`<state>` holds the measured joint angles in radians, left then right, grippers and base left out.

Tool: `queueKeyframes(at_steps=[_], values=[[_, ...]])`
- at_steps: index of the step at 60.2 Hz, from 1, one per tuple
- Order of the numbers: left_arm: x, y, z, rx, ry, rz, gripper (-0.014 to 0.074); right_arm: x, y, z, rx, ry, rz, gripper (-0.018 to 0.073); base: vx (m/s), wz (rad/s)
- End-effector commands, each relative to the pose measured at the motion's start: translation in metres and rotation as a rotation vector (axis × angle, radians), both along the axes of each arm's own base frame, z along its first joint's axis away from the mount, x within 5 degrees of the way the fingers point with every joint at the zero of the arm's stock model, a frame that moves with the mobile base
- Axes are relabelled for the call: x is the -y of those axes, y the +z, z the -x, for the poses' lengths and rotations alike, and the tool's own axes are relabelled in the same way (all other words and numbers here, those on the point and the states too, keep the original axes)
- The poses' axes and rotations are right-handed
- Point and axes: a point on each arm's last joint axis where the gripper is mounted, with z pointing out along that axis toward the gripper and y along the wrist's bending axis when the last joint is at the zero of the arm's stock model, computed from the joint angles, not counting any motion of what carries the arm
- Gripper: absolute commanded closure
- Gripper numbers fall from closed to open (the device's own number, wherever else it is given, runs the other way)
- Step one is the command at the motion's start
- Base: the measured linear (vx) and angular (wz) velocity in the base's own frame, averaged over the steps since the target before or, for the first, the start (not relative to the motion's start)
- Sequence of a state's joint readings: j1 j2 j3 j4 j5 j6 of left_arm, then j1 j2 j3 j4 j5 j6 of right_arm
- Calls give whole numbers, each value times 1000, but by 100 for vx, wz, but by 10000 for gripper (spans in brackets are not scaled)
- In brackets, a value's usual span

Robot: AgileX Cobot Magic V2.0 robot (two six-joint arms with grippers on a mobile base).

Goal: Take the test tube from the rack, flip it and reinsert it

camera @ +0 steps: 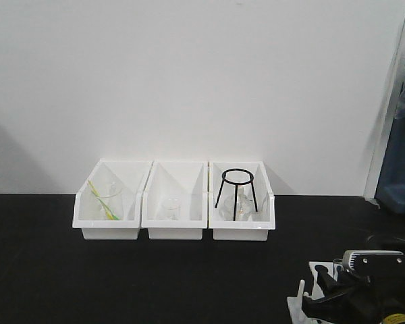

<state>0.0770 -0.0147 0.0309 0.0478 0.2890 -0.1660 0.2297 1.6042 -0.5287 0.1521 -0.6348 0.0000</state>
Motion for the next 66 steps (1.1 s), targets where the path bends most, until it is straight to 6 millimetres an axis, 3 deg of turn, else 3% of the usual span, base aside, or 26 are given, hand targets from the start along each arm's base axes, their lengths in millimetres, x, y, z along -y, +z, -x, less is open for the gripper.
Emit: queueKeyframes(at_steps=[1,12,66], values=[[1,8,-1,98,-11,-4,603,-1,21,-5,121,3,-15,526,0,0],[1,8,-1,98,-11,-4,603,-3,30,-4,177,30,-4,573,0,0],[1,8,-1,98,-11,-4,603,5,119,37,483,48,-46,568,0,0]])
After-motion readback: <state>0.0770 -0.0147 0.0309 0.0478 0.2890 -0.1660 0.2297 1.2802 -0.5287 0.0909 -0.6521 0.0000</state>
